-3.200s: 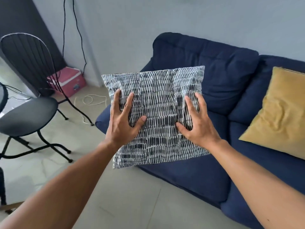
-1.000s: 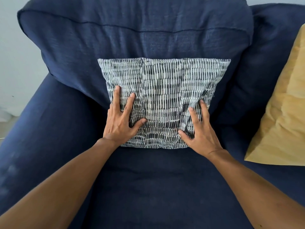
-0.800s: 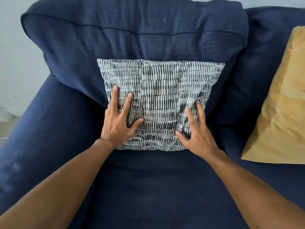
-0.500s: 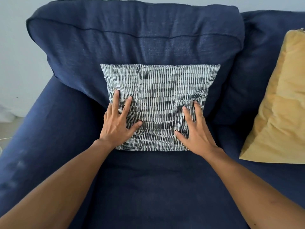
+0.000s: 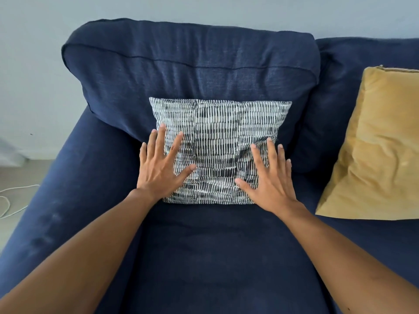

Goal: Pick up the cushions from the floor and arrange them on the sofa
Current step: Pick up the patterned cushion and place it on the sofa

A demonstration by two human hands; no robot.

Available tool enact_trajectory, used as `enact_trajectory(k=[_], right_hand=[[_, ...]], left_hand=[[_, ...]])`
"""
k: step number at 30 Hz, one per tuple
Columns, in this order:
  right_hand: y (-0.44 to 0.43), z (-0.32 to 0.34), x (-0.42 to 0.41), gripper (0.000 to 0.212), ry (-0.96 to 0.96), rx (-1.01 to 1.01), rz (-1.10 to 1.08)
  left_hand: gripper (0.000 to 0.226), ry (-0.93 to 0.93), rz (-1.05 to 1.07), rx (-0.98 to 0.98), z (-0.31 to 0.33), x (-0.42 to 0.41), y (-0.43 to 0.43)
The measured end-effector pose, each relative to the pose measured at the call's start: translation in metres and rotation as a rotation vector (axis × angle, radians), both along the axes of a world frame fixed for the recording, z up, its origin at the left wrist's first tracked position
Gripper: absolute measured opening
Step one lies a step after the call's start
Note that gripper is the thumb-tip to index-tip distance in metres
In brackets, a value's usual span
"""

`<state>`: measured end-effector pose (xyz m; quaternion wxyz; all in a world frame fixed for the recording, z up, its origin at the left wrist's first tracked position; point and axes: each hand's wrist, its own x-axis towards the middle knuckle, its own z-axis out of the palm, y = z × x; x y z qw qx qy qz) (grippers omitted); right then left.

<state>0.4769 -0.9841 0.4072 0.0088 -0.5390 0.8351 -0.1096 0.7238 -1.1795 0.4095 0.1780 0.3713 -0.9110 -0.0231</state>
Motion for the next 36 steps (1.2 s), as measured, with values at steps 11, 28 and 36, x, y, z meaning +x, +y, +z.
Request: enact_trajectory(k=[11,28,36], right_hand=[[-0.018,0.008,0.019,0.101,0.109,-0.019,0.101],[-0.103,-0.049,-0.04,0.107,0.264,-0.082,0.197],[-0.088,-0.054,-0.068,0.102,0.302,-0.068,0.161]], left_hand=[[0.087,-0.059,-0.169,-0.096,-0.001,0.003,0.012],[0.081,-0.15,-0.106,-0.235,-0.053,-0.066,-0.055],[0.077,-0.131,-0.054,-0.291,-0.057,-0.05,-0.067]])
